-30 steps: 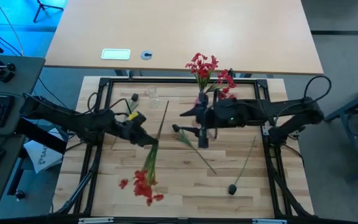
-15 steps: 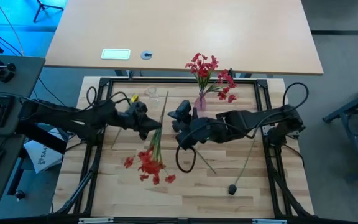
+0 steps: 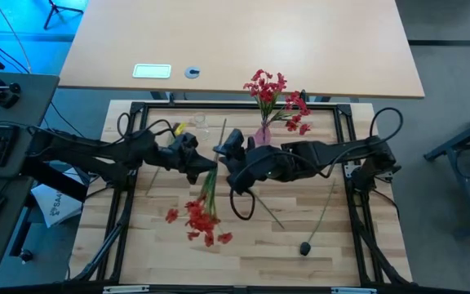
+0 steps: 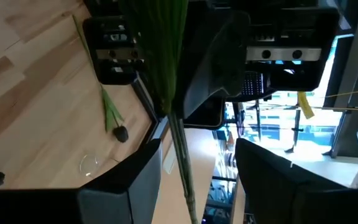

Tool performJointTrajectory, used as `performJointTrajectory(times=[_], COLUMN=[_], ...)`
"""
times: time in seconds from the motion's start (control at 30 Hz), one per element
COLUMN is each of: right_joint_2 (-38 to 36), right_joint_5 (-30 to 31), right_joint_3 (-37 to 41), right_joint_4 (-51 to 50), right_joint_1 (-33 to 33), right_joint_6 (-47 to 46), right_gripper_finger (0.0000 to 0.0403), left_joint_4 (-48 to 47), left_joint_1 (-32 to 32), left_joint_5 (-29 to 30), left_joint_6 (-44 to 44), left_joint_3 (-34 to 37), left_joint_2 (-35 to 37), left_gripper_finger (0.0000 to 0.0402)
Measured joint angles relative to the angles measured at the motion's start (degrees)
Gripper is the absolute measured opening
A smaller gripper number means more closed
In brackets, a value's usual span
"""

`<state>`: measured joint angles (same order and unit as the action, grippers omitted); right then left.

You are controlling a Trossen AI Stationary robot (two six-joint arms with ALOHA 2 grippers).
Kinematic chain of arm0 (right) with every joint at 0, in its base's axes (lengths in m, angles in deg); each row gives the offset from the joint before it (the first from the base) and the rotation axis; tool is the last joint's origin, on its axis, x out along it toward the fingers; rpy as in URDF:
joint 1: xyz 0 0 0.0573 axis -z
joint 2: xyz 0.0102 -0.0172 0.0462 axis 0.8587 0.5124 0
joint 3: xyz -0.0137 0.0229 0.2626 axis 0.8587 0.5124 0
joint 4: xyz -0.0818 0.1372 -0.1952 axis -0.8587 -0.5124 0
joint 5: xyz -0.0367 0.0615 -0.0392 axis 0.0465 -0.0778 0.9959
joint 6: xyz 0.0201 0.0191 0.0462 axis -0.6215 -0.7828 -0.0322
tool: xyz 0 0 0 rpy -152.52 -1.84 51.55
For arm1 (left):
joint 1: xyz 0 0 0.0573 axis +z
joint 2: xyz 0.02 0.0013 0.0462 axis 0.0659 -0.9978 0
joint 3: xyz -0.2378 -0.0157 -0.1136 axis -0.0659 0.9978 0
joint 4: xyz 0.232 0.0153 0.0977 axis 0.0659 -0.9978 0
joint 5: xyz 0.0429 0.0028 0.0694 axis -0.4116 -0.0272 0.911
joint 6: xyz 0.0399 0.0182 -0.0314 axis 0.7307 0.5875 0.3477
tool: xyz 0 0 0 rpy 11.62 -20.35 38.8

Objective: Sort flowers into vase by color
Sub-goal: Put the red flowers into the purple vase

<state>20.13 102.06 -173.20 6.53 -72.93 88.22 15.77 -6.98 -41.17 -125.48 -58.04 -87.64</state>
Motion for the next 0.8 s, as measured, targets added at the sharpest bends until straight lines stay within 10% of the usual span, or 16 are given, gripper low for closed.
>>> performJointTrajectory(times=[0.37, 0.8], right_joint_2=[0.1, 0.1], right_joint_5=[-2.0, -4.2], right_joint_3=[0.0, 0.1], right_joint_4=[0.1, 0.1], right_joint_1=[1.4, 1.4], right_joint_6=[-1.4, -4.6], right_gripper_finger=[0.0193, 0.0090], left_joint_4=[0.1, 0.2], left_joint_1=[0.0, 0.0], left_joint_5=[0.0, 0.3], left_joint_6=[0.9, 1.4], left_joint_3=[0.0, 0.0], left_joint_2=[-0.3, -0.2], left_gripper_finger=[0.0000, 0.0000])
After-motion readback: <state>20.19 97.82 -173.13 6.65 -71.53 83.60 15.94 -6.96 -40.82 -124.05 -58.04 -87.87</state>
